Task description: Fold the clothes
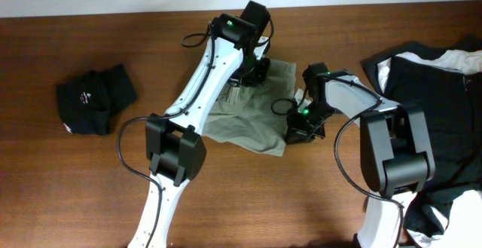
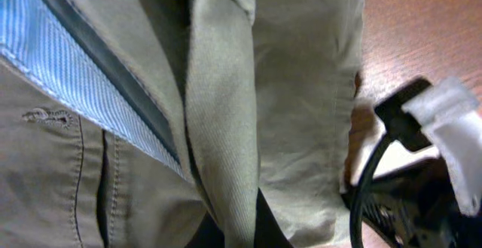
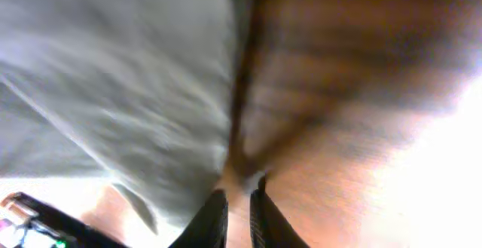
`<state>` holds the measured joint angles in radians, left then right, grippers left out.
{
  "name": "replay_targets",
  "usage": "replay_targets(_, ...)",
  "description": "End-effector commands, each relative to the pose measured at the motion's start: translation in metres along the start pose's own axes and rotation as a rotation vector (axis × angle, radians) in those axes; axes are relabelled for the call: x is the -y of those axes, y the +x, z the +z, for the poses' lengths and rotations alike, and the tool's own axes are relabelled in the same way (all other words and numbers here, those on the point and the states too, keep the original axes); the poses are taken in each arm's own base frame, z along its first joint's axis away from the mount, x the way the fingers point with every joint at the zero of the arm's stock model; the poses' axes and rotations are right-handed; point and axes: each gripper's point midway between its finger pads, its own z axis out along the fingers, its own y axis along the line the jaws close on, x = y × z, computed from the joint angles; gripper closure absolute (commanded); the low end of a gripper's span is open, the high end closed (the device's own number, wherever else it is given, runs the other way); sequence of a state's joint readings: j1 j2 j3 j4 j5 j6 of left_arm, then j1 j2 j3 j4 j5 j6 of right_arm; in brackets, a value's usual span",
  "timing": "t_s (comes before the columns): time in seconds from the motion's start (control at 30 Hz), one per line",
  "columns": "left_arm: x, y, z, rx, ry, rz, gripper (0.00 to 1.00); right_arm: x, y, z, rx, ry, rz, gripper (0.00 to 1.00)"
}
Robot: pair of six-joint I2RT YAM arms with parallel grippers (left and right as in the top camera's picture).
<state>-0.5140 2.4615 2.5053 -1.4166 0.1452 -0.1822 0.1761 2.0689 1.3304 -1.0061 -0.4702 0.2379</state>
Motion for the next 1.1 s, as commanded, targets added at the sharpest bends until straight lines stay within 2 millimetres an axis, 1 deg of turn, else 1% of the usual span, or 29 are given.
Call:
replay_targets(0.0, 0.002, -0.007, -0.001, 0.032, -0.014, -0.018, 0.88, 0.025, -0.002, -0.045, 0.104, 0.137, 0.035, 0.83)
replay_targets(0.03, 0.003, -0.004, -0.001, 0.021, -0.016, -0.018, 0.84, 0.032, -0.002, -0.061, 0.140, 0.157, 0.052, 0.82)
replay_targets(0.07, 0.003, 0.002, -0.001, -0.004, -0.017, -0.019, 0.73, 0.038, -0.003, -0.075, 0.178, 0.154, 0.069, 0.79)
replay_targets(0.13, 0.004, 0.024, -0.003, -0.090, -0.009, -0.024, 0.70, 0.051, -0.007, -0.099, 0.244, 0.133, 0.116, 0.76)
replay_targets(0.2, 0.013, 0.039, -0.008, -0.150, 0.047, -0.005, 0.66, 0.064, -0.009, -0.108, 0.264, 0.118, 0.159, 0.75)
replay_targets(0.23, 0.013, 0.044, -0.012, -0.165, 0.046, 0.000, 0.66, 0.067, -0.010, -0.110, 0.270, 0.105, 0.164, 0.75)
replay_targets(0.27, 0.014, 0.045, -0.018, -0.160, 0.048, 0.025, 0.65, 0.064, -0.012, -0.110, 0.274, 0.091, 0.138, 0.74)
replay_targets(0.33, 0.014, 0.042, -0.039, -0.122, 0.056, 0.053, 0.64, 0.039, -0.017, -0.108, 0.282, -0.001, -0.034, 0.71)
replay_targets(0.37, 0.010, 0.038, -0.059, -0.072, 0.045, 0.072, 0.64, 0.028, -0.018, -0.107, 0.284, -0.031, -0.072, 0.67)
replay_targets(0.4, -0.006, 0.031, -0.079, -0.014, -0.018, 0.065, 0.62, 0.021, -0.021, -0.105, 0.295, -0.037, -0.097, 0.62)
replay_targets(0.43, -0.027, 0.026, -0.101, 0.047, -0.100, 0.048, 0.58, 0.011, -0.026, -0.104, 0.314, -0.048, -0.132, 0.54)
replay_targets(0.47, -0.051, 0.023, -0.124, 0.101, -0.168, 0.017, 0.52, -0.007, -0.031, -0.101, 0.337, -0.077, -0.189, 0.48)
replay_targets(0.5, -0.068, 0.022, -0.135, 0.122, -0.191, -0.017, 0.51, -0.022, -0.034, -0.097, 0.351, -0.085, -0.230, 0.41)
replay_targets(0.53, -0.083, 0.023, -0.138, 0.119, -0.198, -0.050, 0.50, -0.036, -0.034, -0.092, 0.356, -0.090, -0.271, 0.36)
replay_targets(0.57, -0.104, 0.026, -0.137, 0.102, -0.208, -0.095, 0.48, -0.056, -0.033, -0.083, 0.352, -0.098, -0.289, 0.28)
replay_targets(0.6, -0.118, 0.031, -0.136, 0.082, -0.211, -0.127, 0.48, -0.069, -0.031, -0.075, 0.347, -0.098, -0.295, 0.27)
replay_targets(0.63, -0.127, 0.034, -0.132, 0.063, -0.201, -0.152, 0.48, -0.075, -0.032, -0.064, 0.347, -0.062, -0.257, 0.27)
replay_targets(0.67, -0.132, 0.037, -0.127, 0.045, -0.177, -0.157, 0.48, -0.082, -0.032, -0.055, 0.343, -0.054, -0.243, 0.27)
replay_targets(0.7, -0.130, 0.038, -0.120, 0.029, -0.135, -0.135, 0.48, -0.088, -0.032, -0.048, 0.337, -0.059, -0.240, 0.30)
replay_targets(0.73, -0.129, 0.038, -0.114, 0.020, -0.110, -0.132, 0.48, -0.094, -0.031, -0.040, 0.329, -0.060, -0.247, 0.39)
replay_targets(0.77, -0.123, 0.039, -0.103, 0.001, -0.064, -0.091, 0.48, -0.099, -0.030, -0.036, 0.325, -0.060, -0.259, 0.66)
replay_targets(0.8, -0.118, 0.039, -0.094, -0.011, -0.022, -0.074, 0.48, -0.099, -0.029, -0.038, 0.326, -0.060, -0.261, 0.92)
replay_targets(0.83, -0.108, 0.042, -0.080, -0.032, 0.050, -0.036, 0.48, -0.093, -0.028, -0.049, 0.324, -0.056, -0.232, 0.96)
replay_targets(0.87, -0.102, 0.047, -0.064, -0.057, 0.106, -0.032, 0.47, -0.080, -0.024, -0.067, 0.324, -0.028, -0.184, 0.96)
replay_targets(0.9, -0.099, 0.049, -0.054, -0.069, 0.137, -0.034, 0.48, -0.071, -0.020, -0.078, 0.319, -0.006, -0.149, 0.96)
replay_targets(0.93, -0.092, 0.053, -0.038, -0.081, 0.196, -0.015, 0.48, -0.055, -0.013, -0.090, 0.302, 0.030, -0.095, 0.96)
replay_targets(0.97, -0.083, 0.055, -0.028, -0.083, 0.260, 0.017, 0.48, -0.043, -0.008, -0.093, 0.279, 0.050, -0.061, 0.96)
replay_targets(1.0, -0.075, 0.058, -0.018, -0.080, 0.322, 0.037, 0.47, -0.035, -0.004, -0.090, 0.260, 0.071, -0.043, 0.96)
replay_targets(1.07, -0.074, 0.061, 0.002, -0.081, 0.338, 0.042, 0.47, -0.011, -0.001, -0.080, 0.250, 0.178, -0.013, 0.96)
